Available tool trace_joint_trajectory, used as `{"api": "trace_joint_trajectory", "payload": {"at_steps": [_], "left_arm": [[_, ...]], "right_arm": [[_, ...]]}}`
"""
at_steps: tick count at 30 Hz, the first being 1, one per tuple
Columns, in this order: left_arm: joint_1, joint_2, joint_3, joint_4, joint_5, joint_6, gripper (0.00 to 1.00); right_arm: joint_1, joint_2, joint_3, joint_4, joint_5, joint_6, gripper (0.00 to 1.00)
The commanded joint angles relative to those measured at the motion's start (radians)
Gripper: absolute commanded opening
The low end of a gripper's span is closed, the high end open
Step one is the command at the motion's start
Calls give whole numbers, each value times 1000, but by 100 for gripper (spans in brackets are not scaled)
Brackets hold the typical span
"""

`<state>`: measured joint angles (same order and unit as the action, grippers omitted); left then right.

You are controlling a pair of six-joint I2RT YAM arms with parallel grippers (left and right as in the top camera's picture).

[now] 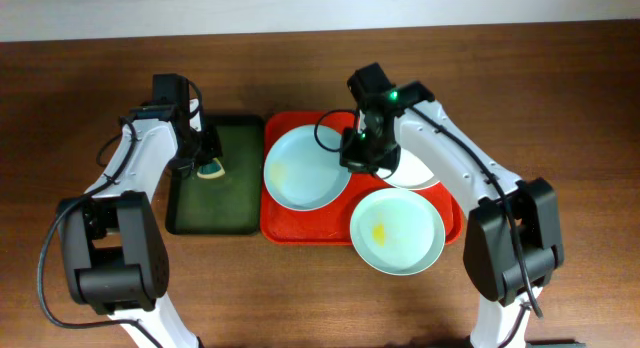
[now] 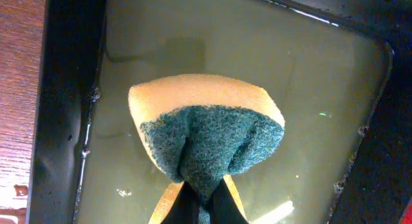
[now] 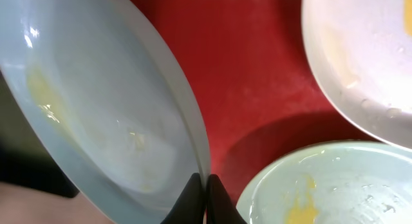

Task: Clean dirty plates on tray and stack at the side
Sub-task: 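Lift the light blue plate with the right gripper and tilt it up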

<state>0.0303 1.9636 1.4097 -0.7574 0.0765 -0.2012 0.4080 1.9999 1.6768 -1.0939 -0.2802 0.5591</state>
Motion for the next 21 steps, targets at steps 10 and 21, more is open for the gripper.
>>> {"api": "trace_joint_trajectory", "payload": {"at_steps": [10,21], "left_arm": [[3,6,-8,4,13,16,1],[3,6,-8,-3,6,16,0]], "right_arm": [[73,-2,128,77,69,-27,4],[188,5,128,332,306,-19,4]]}}
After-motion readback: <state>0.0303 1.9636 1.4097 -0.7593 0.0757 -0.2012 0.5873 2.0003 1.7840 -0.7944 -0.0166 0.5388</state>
